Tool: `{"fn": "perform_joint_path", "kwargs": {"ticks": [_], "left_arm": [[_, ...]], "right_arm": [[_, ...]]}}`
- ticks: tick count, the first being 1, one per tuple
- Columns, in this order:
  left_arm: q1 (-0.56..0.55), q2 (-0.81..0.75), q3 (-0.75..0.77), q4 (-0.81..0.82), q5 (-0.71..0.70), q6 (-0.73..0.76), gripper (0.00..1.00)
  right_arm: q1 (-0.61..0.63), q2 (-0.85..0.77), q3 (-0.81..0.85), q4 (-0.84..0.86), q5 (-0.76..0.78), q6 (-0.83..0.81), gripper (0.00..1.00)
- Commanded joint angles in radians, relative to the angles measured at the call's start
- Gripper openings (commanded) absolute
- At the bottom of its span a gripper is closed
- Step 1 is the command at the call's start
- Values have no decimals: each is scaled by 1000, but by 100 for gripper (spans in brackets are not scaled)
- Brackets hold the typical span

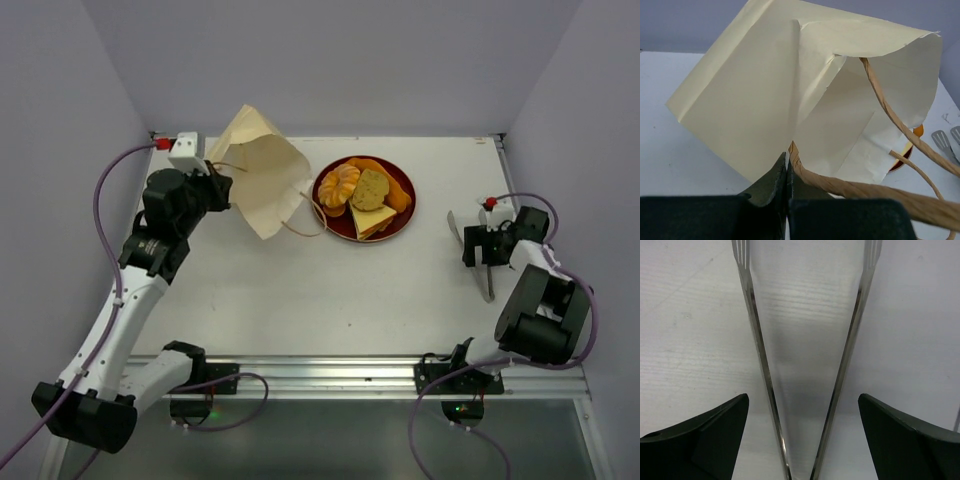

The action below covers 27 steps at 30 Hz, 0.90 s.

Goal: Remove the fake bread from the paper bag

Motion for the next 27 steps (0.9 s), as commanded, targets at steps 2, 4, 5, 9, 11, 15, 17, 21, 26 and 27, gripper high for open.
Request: {"fn": "perform_joint_path", "kwargs": {"ticks": [2, 4, 5, 9, 11, 15, 17, 21, 26, 27], "left_arm": [[102, 98, 109, -50, 149, -76, 0], [162, 135, 126, -39, 274, -125, 0], [231, 172, 135, -30, 316, -147, 0], [380, 259, 137, 45, 509, -282, 0], [431, 316, 132, 102, 591, -383, 0], [485, 408, 124, 210, 710, -570, 0], [498, 462, 153, 230, 718, -600, 0], [514, 548, 212, 236, 746, -658, 0], [534, 611, 287, 219, 741, -693, 2], [540, 621, 295, 214, 737, -701, 2]], "right_arm": [[-2, -145, 18, -11, -4, -6, 99], [-2, -181, 18, -34, -16, -1, 99], [-2, -199, 17, -38, -22, 2, 99], [-4, -311, -6, -54, -53, 22, 99], [-2, -351, -31, -57, -67, 33, 99], [-2, -445, -62, -60, -76, 56, 99], [-2, -489, -68, -57, -62, 54, 99], [-2, -537, -79, -57, -83, 56, 99], [-4, -540, -85, -51, -94, 62, 99], [-4, -538, -86, -51, -94, 62, 99]]}}
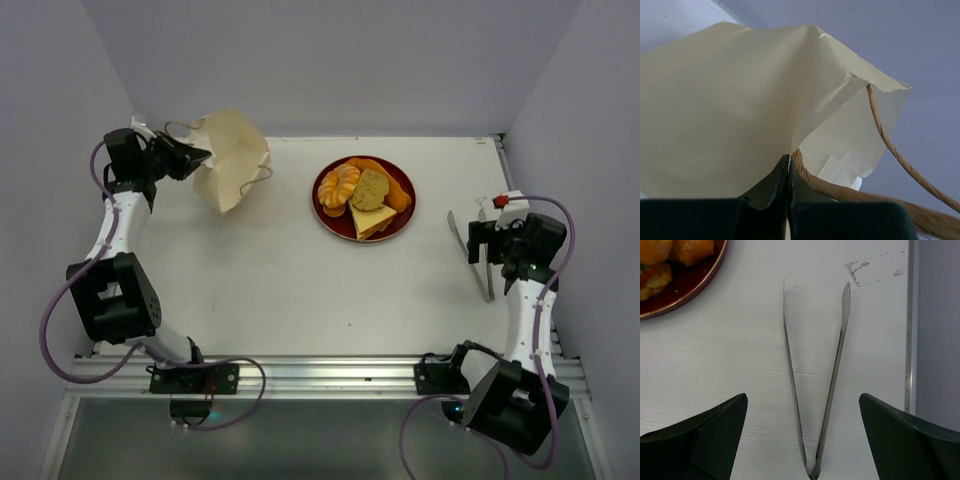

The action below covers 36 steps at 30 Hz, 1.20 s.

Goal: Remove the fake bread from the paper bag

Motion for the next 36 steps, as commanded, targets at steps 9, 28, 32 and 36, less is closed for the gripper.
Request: {"fn": "perform_joint_path", "kwargs": {"ticks": [9, 28, 32, 36], "left_arm": [[62, 122, 72, 34, 37, -68, 27], [118, 67, 164, -41, 11, 176, 89], [120, 40, 175, -48, 24, 222, 96], [120, 4, 181, -59, 24, 240, 99]], "right_arm": [[-3, -31, -17, 23, -36, 18, 99], [-3, -48, -11, 23, -7, 16, 99], [-3, -58, -5, 22, 10, 24, 99], [-5, -70, 0, 17, 25, 32, 99]]}}
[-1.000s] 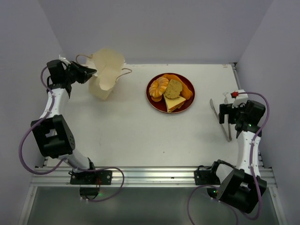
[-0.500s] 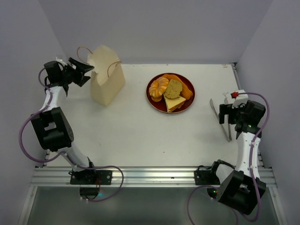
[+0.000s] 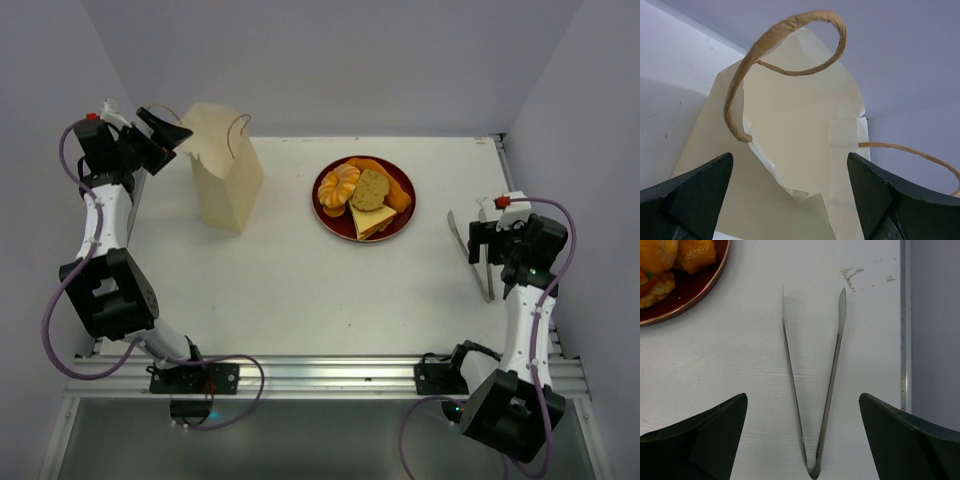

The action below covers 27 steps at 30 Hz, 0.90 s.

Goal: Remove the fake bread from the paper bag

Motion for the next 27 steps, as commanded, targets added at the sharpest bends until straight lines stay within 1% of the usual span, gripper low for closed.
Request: {"fn": "perform_joint_path", "kwargs": {"ticks": [1, 4, 7, 10, 12, 13, 14, 16, 17, 19, 20, 21, 22, 25, 27], "left_arm": [[7, -63, 48, -31, 10, 64, 100], [8, -98, 62, -86, -42, 112, 100], [10, -152, 50, -150, -148, 181, 99], [7, -232, 6, -156, -189, 225, 99], [7, -311, -43, -155, -234, 248, 99], [5, -347, -66, -131, -261, 264, 99], [5, -423, -133, -112, -274, 268, 100], [5, -505, -213, -40, -291, 270, 100], [5, -590, -299, -17, -292, 272, 100], [5, -672, -387, 50, -286, 270, 100], [7, -753, -472, 64, -288, 270, 100], [4, -790, -516, 80, -286, 270, 100], [1, -866, -596, 89, -288, 269, 100], [-7, -982, -732, 155, -254, 262, 100], [-15, -1014, -769, 156, -233, 273, 100]], "right_arm": [[-5, -27, 12, 18, 32, 17, 99], [-3, -37, 15, 21, 52, 23, 99], [-3, -43, 21, 17, 58, 38, 99], [-3, -47, 40, 0, 66, 54, 99], [-3, -49, 58, -25, 75, 55, 99], [-3, -54, 72, -31, 84, 60, 99], [-3, -58, 80, -47, 91, 61, 99], [-3, -76, 101, -61, 106, 77, 99], [-3, -84, 107, -80, 114, 83, 99], [-3, -107, 124, -97, 120, 98, 99], [-3, -116, 129, -109, 135, 109, 99], [-3, -126, 130, -114, 147, 120, 99], [-3, -148, 135, -121, 158, 136, 99], [-3, -182, 133, -135, 173, 141, 99], [-3, -215, 130, -138, 180, 146, 99]]}}
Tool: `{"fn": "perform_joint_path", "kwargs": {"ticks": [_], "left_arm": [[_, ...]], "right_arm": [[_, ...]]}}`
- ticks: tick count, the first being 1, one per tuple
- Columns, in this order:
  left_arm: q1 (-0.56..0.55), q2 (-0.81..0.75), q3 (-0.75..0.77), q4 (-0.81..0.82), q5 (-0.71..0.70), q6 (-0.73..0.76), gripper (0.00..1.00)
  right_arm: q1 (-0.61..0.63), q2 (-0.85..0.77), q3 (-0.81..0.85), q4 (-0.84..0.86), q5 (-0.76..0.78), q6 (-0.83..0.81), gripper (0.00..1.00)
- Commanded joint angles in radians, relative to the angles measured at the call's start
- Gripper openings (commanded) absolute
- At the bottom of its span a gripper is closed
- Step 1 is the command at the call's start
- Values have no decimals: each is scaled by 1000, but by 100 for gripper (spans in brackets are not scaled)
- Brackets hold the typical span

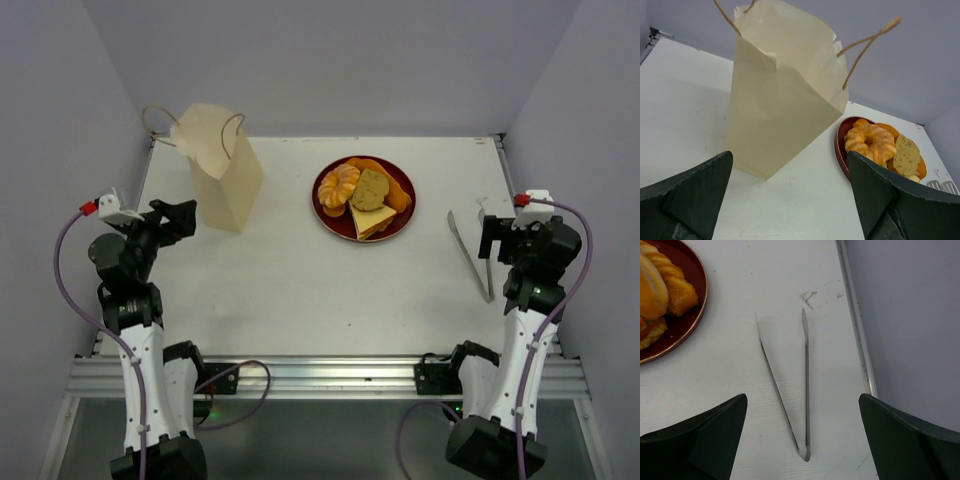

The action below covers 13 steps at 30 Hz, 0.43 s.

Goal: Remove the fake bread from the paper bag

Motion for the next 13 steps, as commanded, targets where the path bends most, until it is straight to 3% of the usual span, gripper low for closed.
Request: {"fn": "perform_joint_path", "kwargs": {"ticks": [1, 7, 13], "left_arm": [[-13, -49, -80, 75, 47, 52, 99], [-60, -123, -135, 52, 151, 150, 100], [-100, -157, -152, -8, 136, 210, 100]], "right_arm": [[-3, -49, 31, -20, 40, 39, 99], [-2, -109, 34, -54, 34, 73, 99], [-3, -141, 25, -61, -18, 71, 99]]}}
